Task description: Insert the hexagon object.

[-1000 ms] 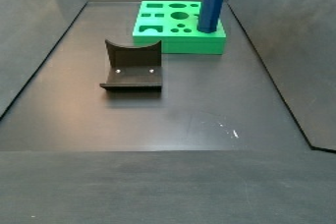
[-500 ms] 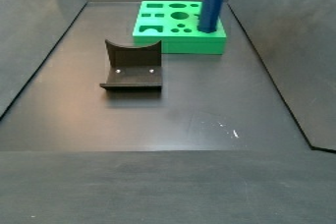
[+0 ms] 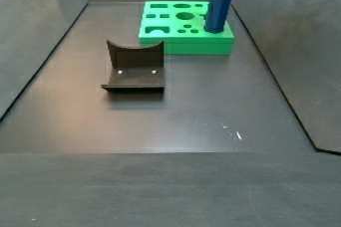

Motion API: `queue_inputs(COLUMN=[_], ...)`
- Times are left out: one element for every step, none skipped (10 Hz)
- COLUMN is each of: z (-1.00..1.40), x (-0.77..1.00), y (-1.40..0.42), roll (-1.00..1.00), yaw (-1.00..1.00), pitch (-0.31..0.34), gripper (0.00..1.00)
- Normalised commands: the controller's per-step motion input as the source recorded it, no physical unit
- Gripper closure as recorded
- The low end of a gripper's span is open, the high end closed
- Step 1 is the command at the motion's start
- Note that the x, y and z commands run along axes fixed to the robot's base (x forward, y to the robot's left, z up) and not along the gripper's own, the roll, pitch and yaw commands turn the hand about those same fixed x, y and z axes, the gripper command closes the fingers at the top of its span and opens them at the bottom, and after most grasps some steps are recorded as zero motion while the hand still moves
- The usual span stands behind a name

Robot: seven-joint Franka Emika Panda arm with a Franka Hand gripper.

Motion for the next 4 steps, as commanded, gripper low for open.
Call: queue_inputs(z=[-0.37,-0.28,0.00,0.00], x=[0.23,0.24,0.13,0.00], y=[-0.06,-0.01,0.09,0.00], roll=[0.21,0.11,-0.08,0.00], yaw=[0.00,0.00,-0.09,0.00], pitch=[0.066,0.071,0.061,0.000], gripper=[1.00,1.00,1.00,1.00])
